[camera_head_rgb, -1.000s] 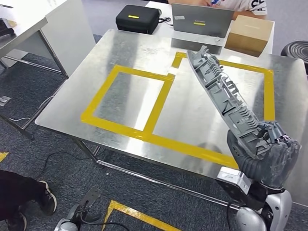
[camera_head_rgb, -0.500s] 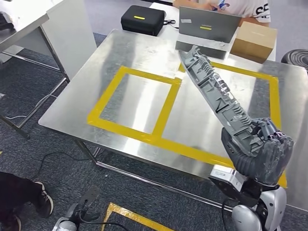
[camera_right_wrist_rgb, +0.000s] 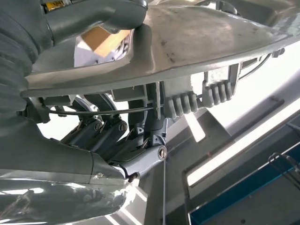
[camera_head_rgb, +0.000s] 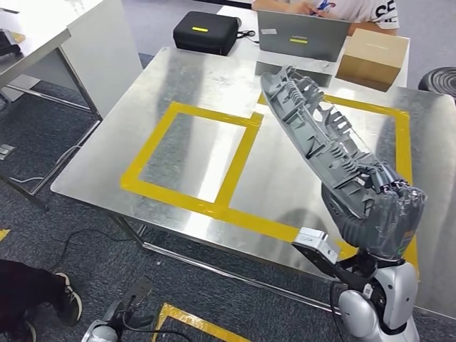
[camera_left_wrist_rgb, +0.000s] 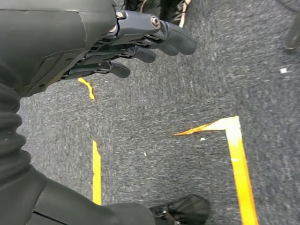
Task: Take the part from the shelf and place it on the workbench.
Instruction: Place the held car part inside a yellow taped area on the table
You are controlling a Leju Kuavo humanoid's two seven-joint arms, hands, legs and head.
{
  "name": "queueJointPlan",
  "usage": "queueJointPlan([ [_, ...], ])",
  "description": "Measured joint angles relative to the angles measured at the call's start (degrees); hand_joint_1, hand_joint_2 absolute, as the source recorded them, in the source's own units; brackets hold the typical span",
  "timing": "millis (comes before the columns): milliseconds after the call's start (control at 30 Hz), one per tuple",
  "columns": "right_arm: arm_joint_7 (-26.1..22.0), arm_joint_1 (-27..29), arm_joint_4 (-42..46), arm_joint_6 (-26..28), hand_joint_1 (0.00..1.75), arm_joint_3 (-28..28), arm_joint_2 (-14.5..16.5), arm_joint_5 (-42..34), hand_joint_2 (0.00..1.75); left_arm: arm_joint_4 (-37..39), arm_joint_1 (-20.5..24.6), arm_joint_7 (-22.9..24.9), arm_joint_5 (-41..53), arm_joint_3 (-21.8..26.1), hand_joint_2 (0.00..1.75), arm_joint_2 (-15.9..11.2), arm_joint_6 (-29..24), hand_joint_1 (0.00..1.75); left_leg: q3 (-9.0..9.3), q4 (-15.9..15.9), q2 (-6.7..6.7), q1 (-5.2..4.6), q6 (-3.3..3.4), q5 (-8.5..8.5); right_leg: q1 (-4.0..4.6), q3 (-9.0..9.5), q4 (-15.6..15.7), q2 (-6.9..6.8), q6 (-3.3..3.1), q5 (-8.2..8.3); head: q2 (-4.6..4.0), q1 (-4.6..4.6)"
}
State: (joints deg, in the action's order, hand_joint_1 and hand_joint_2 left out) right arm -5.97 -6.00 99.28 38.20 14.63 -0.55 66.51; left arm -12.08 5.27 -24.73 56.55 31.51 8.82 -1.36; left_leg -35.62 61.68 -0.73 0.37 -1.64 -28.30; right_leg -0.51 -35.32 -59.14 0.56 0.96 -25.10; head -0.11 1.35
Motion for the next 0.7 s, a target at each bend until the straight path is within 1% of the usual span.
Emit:
queueJointPlan([
  [33, 0.23, -0.46, -0.30, -0.05, 1.75, 0.14, -0.02, 0.57, 1.75, 0.01, 0.03, 0.00, 0.01, -0.05, 1.75, 0.01, 0.02, 0.00, -1.69, 3.51, 0.05, 0.04, -0.25, -1.69, -0.05, 0.05, 0.04, -0.04, -0.20, -0.04, 0.00, 0.10],
  [67, 0.35, -0.81, -0.57, -0.07, 1.75, 0.26, -0.03, 0.88, 1.75, 0.01, 0.03, 0.01, 0.02, -0.10, 1.75, 0.02, 0.05, 0.00, -3.76, 7.63, 0.07, 0.08, -0.42, -3.42, -0.06, 0.07, 0.04, -0.07, -0.36, -0.08, 0.00, 0.19],
  [100, 0.40, -1.03, -0.82, -0.08, 1.75, 0.39, -0.03, 1.02, 1.75, 0.02, 0.00, 0.01, 0.02, -0.11, 1.75, 0.02, 0.07, 0.00, -5.58, 11.07, 0.07, 0.12, -0.52, -4.51, -0.06, 0.10, 0.03, -0.08, -0.43, -0.12, 0.00, 0.19],
  [133, 0.45, -1.15, -1.06, -0.09, 1.75, 0.47, -0.04, 1.06, 1.75, 0.02, -0.03, 0.03, 0.02, -0.12, 1.75, 0.02, 0.08, 0.00, -6.65, 12.83, 0.07, 0.14, -0.56, -4.54, -0.06, 0.16, 0.03, -0.07, -0.45, -0.16, 0.00, 0.20],
  [167, 0.51, -1.20, -1.29, -0.10, 1.75, 0.52, -0.04, 1.06, 1.75, 0.02, -0.04, 0.05, 0.02, -0.13, 1.75, 0.01, 0.09, 0.00, -6.62, 12.28, 0.08, 0.15, -0.54, -3.39, -0.07, 0.26, 0.02, -0.05, -0.44, -0.21, 0.00, 0.21],
  [200, 0.57, -1.24, -1.50, -0.11, 1.75, 0.59, -0.04, 1.05, 1.75, 0.01, -0.02, 0.07, 0.02, -0.13, 1.75, -0.03, 0.09, 0.00, -5.49, 9.53, 0.09, 0.16, -0.48, -1.34, -0.10, 0.42, 0.02, -0.02, -0.37, -0.28, 0.00, 0.20],
  [233, 0.62, -1.30, -1.67, -0.12, 1.75, 0.66, -0.04, 1.05, 1.75, 0.01, 0.01, 0.08, 0.02, -0.13, 1.75, -0.08, 0.09, 0.00, -3.70, 5.47, 0.14, 0.18, -0.42, 0.99, -0.11, 0.55, 0.01, 0.01, -0.23, -0.39, 0.00, 0.21],
  [267, 0.66, -1.42, -1.80, -0.13, 1.75, 0.70, -0.04, 1.07, 1.75, 0.01, 0.06, 0.08, 0.02, -0.13, 1.75, -0.08, 0.10, 0.00, -1.91, 1.45, 0.19, 0.17, -0.34, 2.61, 0.00, 0.56, -0.10, 0.06, -0.01, -0.53, 0.00, 0.25],
  [300, 0.71, -1.59, -1.88, -0.16, 1.75, 0.73, -0.05, 1.15, 1.75, 0.01, 0.10, 0.08, 0.03, -0.15, 1.75, -0.06, 0.15, 0.00, -0.66, -1.46, 0.21, 0.17, -0.16, 3.55, 0.14, 0.49, -0.16, 0.12, 0.24, -0.62, 0.00, 0.24],
  [333, 0.83, -1.79, -1.95, -0.23, 1.75, 0.74, -0.08, 1.35, 1.75, 0.02, 0.11, 0.08, 0.08, -0.19, 1.75, -0.02, 0.22, 0.00, -0.06, -3.01, 0.22, 0.15, 0.06, 3.76, 0.29, 0.38, -0.17, 0.16, 0.48, -0.65, 0.00, 0.26],
  [367, 1.04, -2.00, -2.04, -0.37, 1.75, 0.75, -0.10, 1.78, 1.75, 0.02, 0.09, 0.08, 0.18, -0.25, 1.75, 0.02, 0.32, 0.00, 0.02, -3.40, 0.17, 0.09, 0.37, 3.52, 0.40, 0.32, -0.11, 0.19, 0.71, -0.63, 0.00, 0.25],
  [433, 1.82, -2.51, -2.43, -0.84, 1.75, 0.85, -0.21, 3.19, 1.75, 0.01, 0.06, 0.10, 0.40, -0.47, 1.75, -0.01, 0.61, 0.00, -0.01, -3.49, 0.13, 0.19, 1.13, 3.59, 0.35, 0.30, -0.05, 0.14, 1.20, -0.78, 0.00, 0.22],
  [467, 2.27, -2.88, -2.74, -1.09, 1.75, 0.93, -0.30, 3.96, 1.75, 0.01, 0.12, 0.11, 0.47, -0.62, 1.75, -0.03, 0.81, 0.00, 0.05, -3.55, 0.11, 0.27, 1.53, 3.63, 0.32, -0.06, -0.82, 0.06, 1.45, -1.38, 0.00, 0.10],
  [500, 2.66, -3.37, -3.14, -1.30, 1.75, 1.03, -0.40, 4.58, 1.75, 0.01, 0.22, 0.12, 0.50, -0.79, 1.75, -0.04, 1.07, 0.00, 0.11, -3.61, 0.10, 0.37, 1.88, 3.66, 0.30, -1.00, -2.78, -0.01, 1.69, -2.55, 0.00, -0.05],
  [533, 2.97, -3.88, -3.61, -1.47, 1.75, 1.14, -0.50, 5.02, 1.75, 0.01, 0.29, 0.12, 0.51, -0.93, 1.75, -0.04, 1.39, 0.00, 0.15, -3.61, 0.09, 0.38, 2.13, 3.62, 0.30, -2.57, -6.03, -0.08, 1.87, -4.23, 0.00, -0.20],
  [567, 3.17, -4.39, -4.18, -1.61, 1.75, 1.25, -0.57, 5.29, 1.75, 0.02, 0.33, 0.12, 0.52, -1.04, 1.75, -0.03, 1.68, 0.00, 0.16, -3.60, 0.08, 0.35, 2.30, 3.57, 0.29, -4.53, -10.10, -0.11, 1.98, -6.06, 0.00, -0.33],
  [600, 3.38, -4.81, -4.79, -1.72, 1.75, 1.38, -0.62, 5.56, 1.75, 0.02, 0.33, 0.12, 0.53, -1.11, 1.31, -0.02, 1.92, 0.00, 0.19, -3.58, 0.08, 0.31, 2.38, 3.51, 0.29, -6.45, -13.93, -0.11, 2.06, -7.43, 0.00, -0.36],
  [633, 3.69, -5.12, -5.41, -1.81, 1.75, 1.50, -0.67, 6.04, 1.75, 0.02, 0.33, 0.12, 0.54, -1.13, 0.87, -0.01, 2.03, 0.00, 0.26, -3.56, 0.07, 0.28, 2.44, 3.44, 0.29, -7.73, -16.29, -0.11, 2.10, -7.86, 0.00, -0.37],
  [667, 4.18, -5.42, -6.02, -1.92, 1.75, 1.63, -0.72, 7.01, 1.75, 0.02, 0.34, 0.16, 0.54, -1.14, 0.44, -0.01, 1.97, 0.00, 0.38, -3.55, 0.05, 0.28, 2.46, 3.35, 0.28, -7.99, -16.46, -0.12, 2.08, -7.15, 0.00, -0.39],
  [700, 4.91, -5.77, -6.62, -2.09, 1.75, 1.79, -0.78, 8.70, 1.75, 0.02, 0.39, 0.28, 0.54, -1.15, 0.00, 0.02, 1.81, 0.00, 0.56, -3.54, 0.01, 0.29, 2.43, 3.24, 0.25, -7.05, -14.15, -0.12, 2.03, -5.33, 0.00, -0.38],
])
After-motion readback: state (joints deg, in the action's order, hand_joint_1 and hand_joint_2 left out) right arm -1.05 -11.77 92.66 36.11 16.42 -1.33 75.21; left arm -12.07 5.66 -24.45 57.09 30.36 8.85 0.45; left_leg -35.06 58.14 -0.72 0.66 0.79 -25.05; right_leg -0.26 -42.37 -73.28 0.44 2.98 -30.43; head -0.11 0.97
